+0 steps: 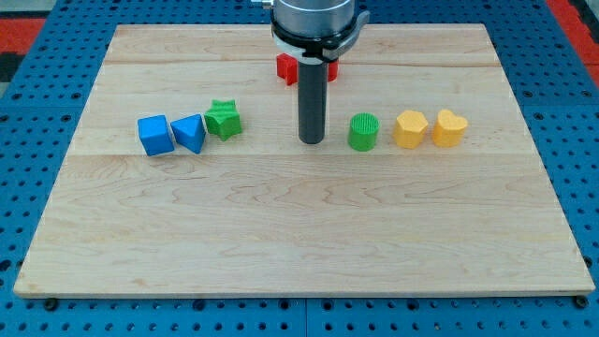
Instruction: Slide green star to center
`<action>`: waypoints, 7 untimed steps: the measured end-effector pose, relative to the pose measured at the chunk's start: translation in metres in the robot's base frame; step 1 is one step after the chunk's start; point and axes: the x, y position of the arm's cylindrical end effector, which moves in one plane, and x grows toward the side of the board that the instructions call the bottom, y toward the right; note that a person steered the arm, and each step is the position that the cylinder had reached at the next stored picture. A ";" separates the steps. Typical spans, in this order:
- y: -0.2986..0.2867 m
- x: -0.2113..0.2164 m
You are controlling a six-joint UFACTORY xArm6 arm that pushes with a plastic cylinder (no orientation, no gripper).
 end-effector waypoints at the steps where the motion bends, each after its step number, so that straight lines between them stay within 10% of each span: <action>1: 0.016 0.000; 4: 0.037 0.000; 7: -0.149 -0.074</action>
